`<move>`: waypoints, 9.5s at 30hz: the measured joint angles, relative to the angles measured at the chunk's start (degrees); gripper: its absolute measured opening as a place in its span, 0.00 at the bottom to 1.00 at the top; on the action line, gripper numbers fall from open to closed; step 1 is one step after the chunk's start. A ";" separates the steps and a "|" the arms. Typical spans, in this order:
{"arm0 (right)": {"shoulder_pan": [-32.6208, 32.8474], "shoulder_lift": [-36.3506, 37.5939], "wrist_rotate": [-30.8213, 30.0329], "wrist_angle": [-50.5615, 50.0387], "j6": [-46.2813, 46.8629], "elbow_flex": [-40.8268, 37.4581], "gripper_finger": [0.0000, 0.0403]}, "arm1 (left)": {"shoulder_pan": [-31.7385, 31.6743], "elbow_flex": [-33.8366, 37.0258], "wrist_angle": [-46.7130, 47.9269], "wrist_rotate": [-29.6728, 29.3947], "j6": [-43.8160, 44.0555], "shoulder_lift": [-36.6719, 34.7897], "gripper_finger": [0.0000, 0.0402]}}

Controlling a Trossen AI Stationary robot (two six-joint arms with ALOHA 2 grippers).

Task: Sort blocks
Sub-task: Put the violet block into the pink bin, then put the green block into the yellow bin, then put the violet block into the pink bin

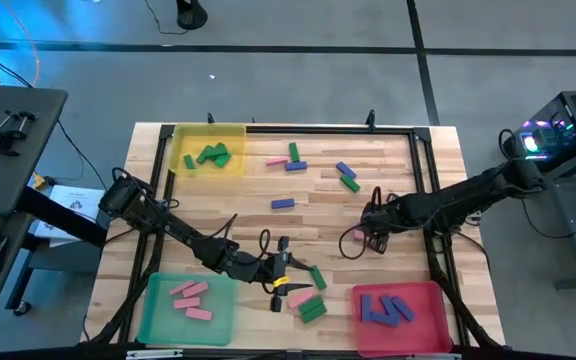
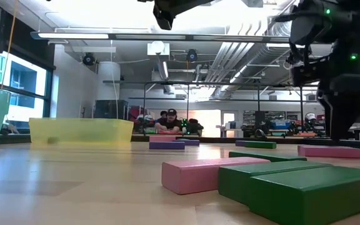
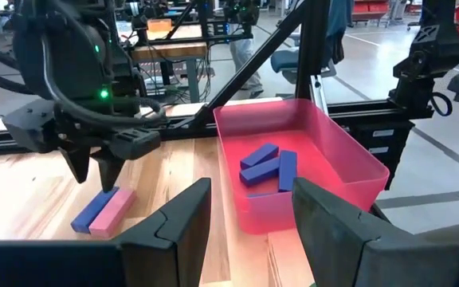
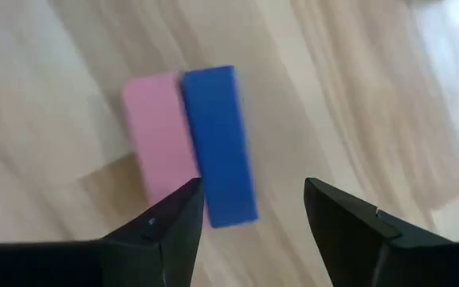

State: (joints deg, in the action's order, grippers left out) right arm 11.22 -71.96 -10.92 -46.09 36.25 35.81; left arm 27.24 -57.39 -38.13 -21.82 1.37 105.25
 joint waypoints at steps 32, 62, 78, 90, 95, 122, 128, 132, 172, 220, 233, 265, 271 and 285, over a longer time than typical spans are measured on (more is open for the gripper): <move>-6.79 -2.16 -2.30 6.26 -16.08 -3.03 0.52 | -0.17 0.00 0.92 0.00 1.16 0.00 0.41; 10.77 2.43 -10.44 -7.01 3.38 7.52 0.15 | -0.17 0.00 2.39 0.02 2.66 0.00 0.41; 47.00 -4.13 -9.41 4.82 32.06 14.93 0.15 | -0.17 0.00 2.55 0.00 3.06 0.00 0.41; 49.49 -17.99 11.39 7.81 40.67 14.93 0.33 | -0.17 0.00 2.47 0.00 3.02 0.00 0.41; 47.48 -17.02 15.38 7.12 39.65 15.03 0.38 | -0.17 0.00 2.21 -0.01 3.02 0.00 0.41; 27.22 -23.25 -10.11 28.58 -11.15 29.73 0.50 | 4.93 -0.02 11.23 -4.00 10.51 -8.89 0.41; 19.92 -29.52 -3.37 28.37 -1.06 29.68 0.59 | 7.30 -0.02 17.52 -13.41 10.63 -10.02 0.41; 17.93 -32.65 -3.69 27.67 6.56 29.68 0.60 | 7.43 -0.02 20.48 -14.98 13.63 -10.01 0.41; 26.64 -18.77 -35.37 94.25 -30.10 4.59 0.17 | 5.60 14.28 -28.73 -12.02 -4.79 1.51 0.41; 27.61 -20.36 -24.82 113.63 -42.80 2.80 0.19 | -0.17 -9.20 -31.43 -2.01 -6.95 15.76 0.19; 31.03 -13.43 -34.96 92.04 -33.44 2.82 0.44 | 0.11 -9.45 1.95 -20.43 8.49 9.59 0.19; 43.15 0.24 -56.79 58.32 -14.01 2.82 0.45 | -73.46 -9.84 86.01 10.46 18.66 -5.02 0.19; 43.17 0.24 -56.76 58.30 -14.01 2.82 0.45 | -73.37 -9.99 85.94 9.29 17.08 -0.96 0.20; 43.15 0.24 -56.76 58.00 -13.97 2.82 0.45 | -72.71 -9.79 90.88 9.28 16.58 -9.93 0.67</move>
State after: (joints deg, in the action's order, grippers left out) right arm 54.37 -71.72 -67.68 11.91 22.28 38.63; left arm -45.47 -67.18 52.75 -12.55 17.95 95.33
